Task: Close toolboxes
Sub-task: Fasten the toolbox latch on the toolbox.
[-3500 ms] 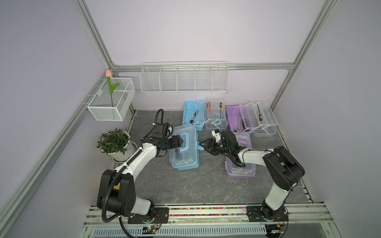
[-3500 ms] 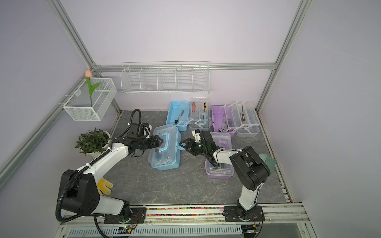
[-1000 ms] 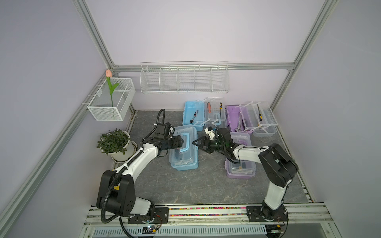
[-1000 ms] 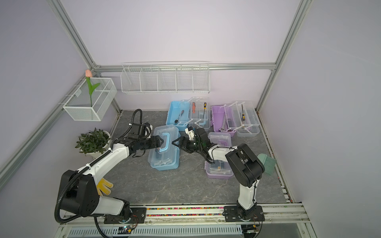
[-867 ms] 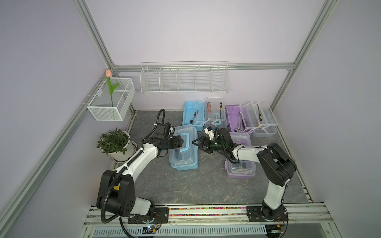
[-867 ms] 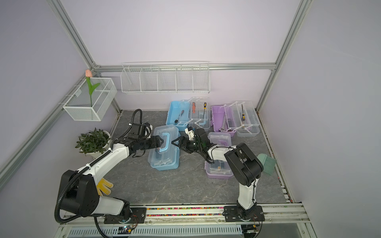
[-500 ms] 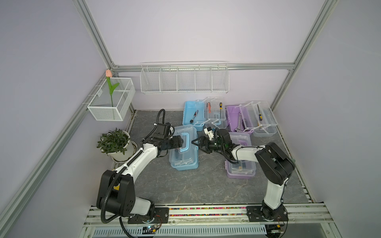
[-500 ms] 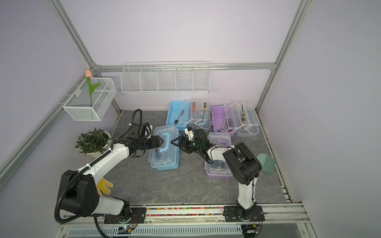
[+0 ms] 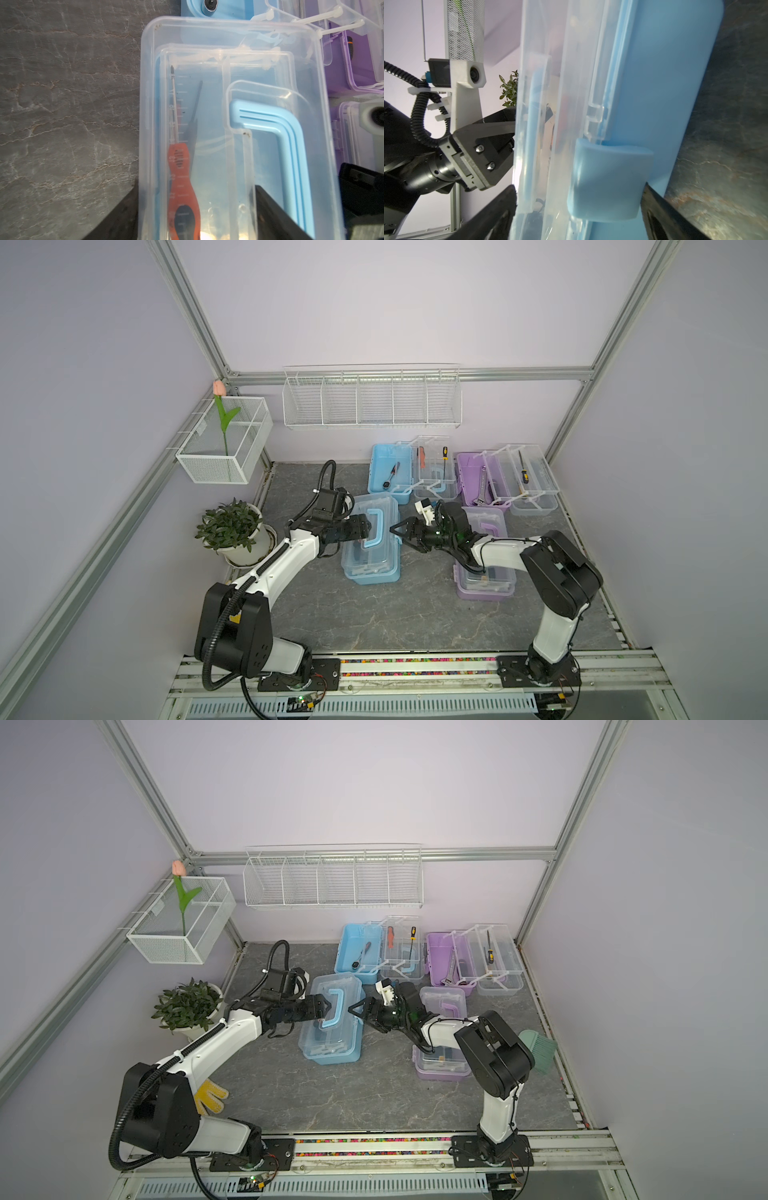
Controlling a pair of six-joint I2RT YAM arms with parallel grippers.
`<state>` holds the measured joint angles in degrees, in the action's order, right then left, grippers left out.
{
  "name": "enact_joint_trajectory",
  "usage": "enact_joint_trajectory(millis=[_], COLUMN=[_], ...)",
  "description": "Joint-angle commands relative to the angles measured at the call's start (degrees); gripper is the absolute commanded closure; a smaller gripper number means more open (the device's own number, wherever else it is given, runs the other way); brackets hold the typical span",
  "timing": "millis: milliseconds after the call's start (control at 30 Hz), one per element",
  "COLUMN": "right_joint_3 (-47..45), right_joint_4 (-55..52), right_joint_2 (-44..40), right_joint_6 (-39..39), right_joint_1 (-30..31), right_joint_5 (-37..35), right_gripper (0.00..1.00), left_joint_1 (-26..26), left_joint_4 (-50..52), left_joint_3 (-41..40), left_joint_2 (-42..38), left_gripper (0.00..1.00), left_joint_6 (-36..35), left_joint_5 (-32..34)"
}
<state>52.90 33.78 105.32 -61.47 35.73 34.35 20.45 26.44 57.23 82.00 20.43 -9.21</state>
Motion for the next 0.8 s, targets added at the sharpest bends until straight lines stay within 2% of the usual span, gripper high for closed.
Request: enact_joint_trajectory(millis=[0, 333, 767], right_joint_3=[-0.69, -1.24, -0.74], right_joint_4=[2.21, -2.45, -3.81], right_joint_2=[-3.5, -5.69, -2.94], right_joint_6=[-0.27, 2.89, 3.61], right_joint_1=[0.0, -0.75, -0.66], right_joint_5=[0.98, -0.98, -1.77], right_gripper=[0.1, 0.13, 0.28], left_joint_1=[0.92, 1.44, 1.83], left_joint_4=[7.31, 7.15, 6.96], left_joint_3=[-0.54, -0.63, -0.63], left_joint_2=[1.15, 1.15, 0.81], left_gripper=[0.53, 0.53, 0.53], left_joint_6=[-0.39, -0.32, 0.1], left_joint_5=[0.38, 0.59, 0.51])
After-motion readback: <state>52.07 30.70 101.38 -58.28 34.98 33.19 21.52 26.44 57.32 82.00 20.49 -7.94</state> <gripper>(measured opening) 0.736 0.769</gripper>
